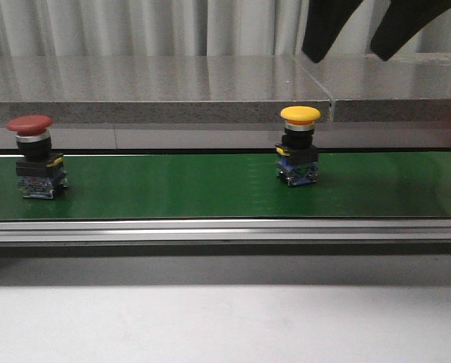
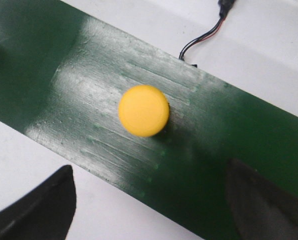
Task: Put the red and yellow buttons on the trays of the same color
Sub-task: 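Move the right gripper to the yellow button at the belt's end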
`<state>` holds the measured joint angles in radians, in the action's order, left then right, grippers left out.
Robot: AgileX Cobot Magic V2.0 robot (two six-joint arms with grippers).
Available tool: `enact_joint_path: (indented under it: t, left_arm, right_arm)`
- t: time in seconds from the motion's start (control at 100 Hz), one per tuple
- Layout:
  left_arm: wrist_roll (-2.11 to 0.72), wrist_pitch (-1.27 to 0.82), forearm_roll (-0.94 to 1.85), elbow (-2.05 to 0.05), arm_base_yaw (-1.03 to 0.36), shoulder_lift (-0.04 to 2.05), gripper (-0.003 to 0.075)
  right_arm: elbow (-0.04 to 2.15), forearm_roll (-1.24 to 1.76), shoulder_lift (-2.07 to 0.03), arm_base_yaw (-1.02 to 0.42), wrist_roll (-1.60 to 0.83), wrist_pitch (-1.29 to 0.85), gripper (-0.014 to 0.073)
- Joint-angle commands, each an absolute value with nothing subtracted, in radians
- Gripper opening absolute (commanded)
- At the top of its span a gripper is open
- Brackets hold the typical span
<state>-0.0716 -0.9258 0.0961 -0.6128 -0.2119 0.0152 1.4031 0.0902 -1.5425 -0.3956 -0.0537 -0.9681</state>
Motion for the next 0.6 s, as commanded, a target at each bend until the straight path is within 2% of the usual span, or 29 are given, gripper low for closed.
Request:
enact_joint_path:
  t: [0.0, 0.35, 0.42, 0.59]
  left_arm:
    - [-0.067, -0.853, 0.114, -0.633, -0.219, 0.032, -0.0021]
    - [-0.067, -0.853, 0.114, -0.633, -0.219, 0.032, -0.0021]
    - [-0.067, -0.853, 0.114, -0.633, -0.219, 0.032, -0.0021]
    - [-0.067, -0.853, 0.114, -0.633, -0.219, 0.032, -0.0021]
  right_arm:
    - [1.468, 0.107, -1.561, -0.395, -0.076, -0.960, 0.0596]
    - [1.524, 0.095, -1.731, -0.391, -0.078, -0.952, 0.0582]
    - [1.524, 0.081, -1.742, -0.391, -0.078, -0.956, 0.0508]
    - [1.524, 0.060, -1.746, -0.391, -0.078, -0.942, 0.0236]
